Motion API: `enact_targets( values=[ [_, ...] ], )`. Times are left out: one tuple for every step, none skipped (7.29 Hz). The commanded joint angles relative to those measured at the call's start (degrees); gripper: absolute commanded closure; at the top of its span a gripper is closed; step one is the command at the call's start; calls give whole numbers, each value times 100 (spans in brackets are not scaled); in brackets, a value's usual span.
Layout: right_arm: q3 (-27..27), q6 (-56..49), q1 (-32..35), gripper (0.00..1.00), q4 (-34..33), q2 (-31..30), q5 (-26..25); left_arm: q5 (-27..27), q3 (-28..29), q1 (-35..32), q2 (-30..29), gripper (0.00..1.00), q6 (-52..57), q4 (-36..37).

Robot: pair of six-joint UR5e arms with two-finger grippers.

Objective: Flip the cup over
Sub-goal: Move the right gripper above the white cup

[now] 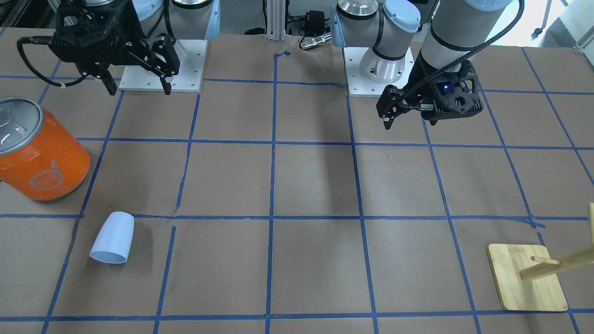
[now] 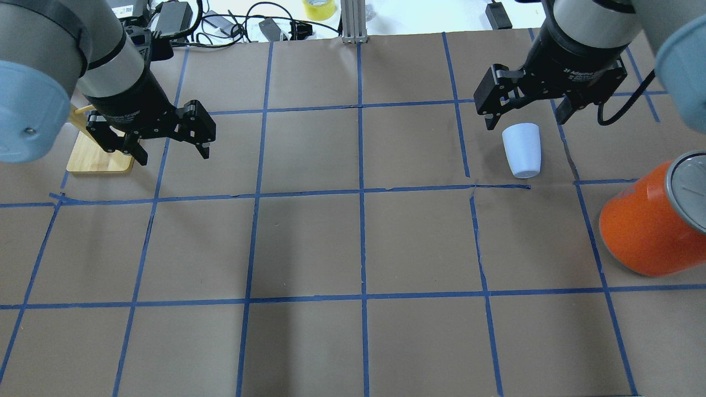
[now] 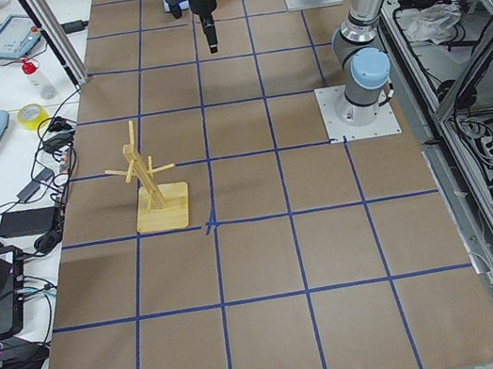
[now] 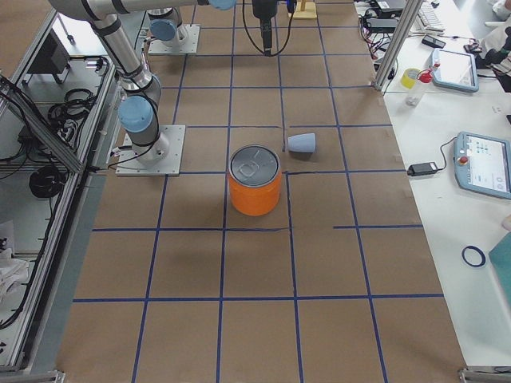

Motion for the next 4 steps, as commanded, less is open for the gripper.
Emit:
enact_targets(
  values=[
    [20, 11, -43, 0, -78, 49, 5, -15, 0, 0, 9, 0, -3, 0],
    [20, -7, -130, 0, -105, 75, 22, -6, 0, 9, 9, 0, 6, 0],
    [-15, -24, -227, 0, -201, 84, 49, -6, 0, 9, 9, 0, -3, 0],
    [-15, -16, -323, 0, -663, 232, 14, -15, 0, 0, 9, 0, -3, 0]
  ],
)
